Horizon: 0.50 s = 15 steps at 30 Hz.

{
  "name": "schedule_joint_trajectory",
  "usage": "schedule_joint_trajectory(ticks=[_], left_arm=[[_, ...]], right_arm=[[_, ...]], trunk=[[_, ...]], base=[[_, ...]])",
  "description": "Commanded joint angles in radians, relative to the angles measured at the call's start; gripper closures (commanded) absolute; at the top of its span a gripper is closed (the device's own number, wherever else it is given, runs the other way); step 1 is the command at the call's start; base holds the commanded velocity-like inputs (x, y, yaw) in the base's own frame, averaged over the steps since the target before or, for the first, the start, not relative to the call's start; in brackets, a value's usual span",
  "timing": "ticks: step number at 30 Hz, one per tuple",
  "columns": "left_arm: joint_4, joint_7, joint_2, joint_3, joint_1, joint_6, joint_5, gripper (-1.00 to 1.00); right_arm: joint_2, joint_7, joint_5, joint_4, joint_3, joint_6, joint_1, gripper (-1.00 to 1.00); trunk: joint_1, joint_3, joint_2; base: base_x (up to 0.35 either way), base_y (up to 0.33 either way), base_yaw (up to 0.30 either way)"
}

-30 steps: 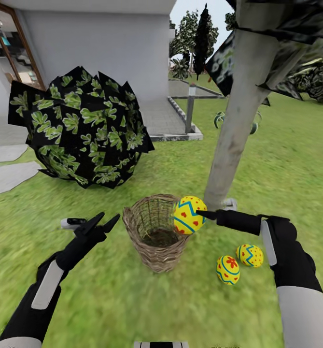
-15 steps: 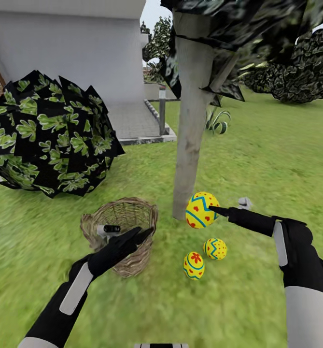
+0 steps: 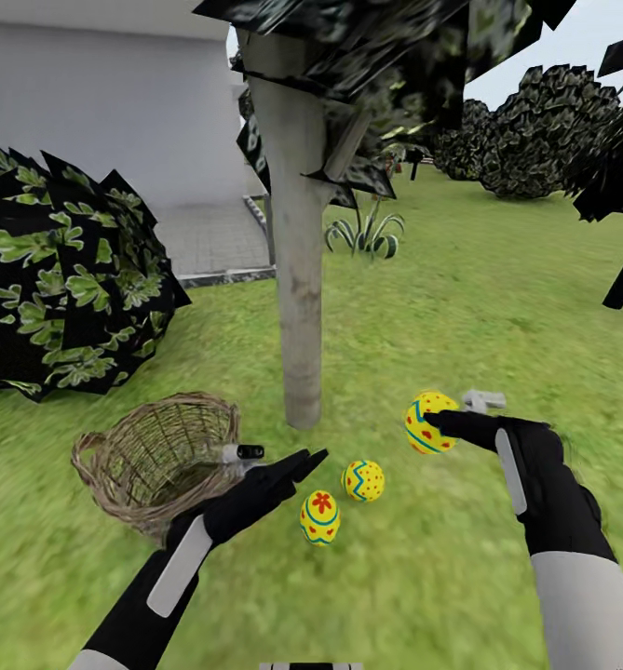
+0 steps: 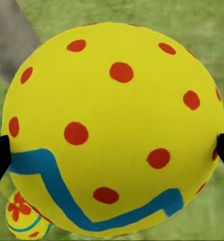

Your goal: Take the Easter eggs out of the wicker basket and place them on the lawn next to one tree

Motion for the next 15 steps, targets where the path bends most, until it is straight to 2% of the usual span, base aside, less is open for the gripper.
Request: schedule_joint_trajectory(ticks=[1, 3, 6, 9, 13, 15], left_arm=[[0.001, 0.0, 0.0, -0.002, -0.001, 0.006, 0.007, -1.0], [0.001, 0.0, 0.001, -0.003, -0.001, 0.005, 0.007, -1.0], [0.0, 0.001, 0.0, -0.004, -0.001, 0.003, 0.007, -1.0], [0.0, 0.002, 0.0, -0.004, -0.001, 0.003, 0.006, -1.0], [0.0, 0.002, 0.0, -0.004, -0.001, 0.003, 0.006, -1.0], [0.001, 0.004, 0.0, -0.004, -0.001, 0.003, 0.005, -1.0]], right_arm=[[-0.001, -0.067, 0.01, 0.029, 0.045, -0.019, 0.0, 1.0], [-0.002, -0.163, 0.025, 0.062, 0.096, -0.083, -0.001, 1.0], [-0.001, -0.252, 0.03, 0.067, 0.113, -0.107, -0.001, 1.0], [-0.001, -0.301, 0.033, 0.068, 0.119, -0.11, -0.001, 1.0], [0.001, -0.332, 0.05, 0.074, 0.182, -0.111, -0.001, 1.0], [0.002, -0.33, 0.048, 0.08, 0.191, -0.114, 0.0, 1.0]], trunk=[[0.0, -0.001, 0.0], [0.0, -0.001, 0.0], [0.0, -0.001, 0.0], [0.0, -0.001, 0.0], [0.0, -0.001, 0.0], [0.0, -0.001, 0.0]], base=[[0.009, -0.031, -0.002], [0.003, -0.011, 0.001], [0.001, -0.121, 0.185], [0.0, -0.312, 0.285], [0.0, -0.345, 0.297], [0.0, -0.347, 0.298]])
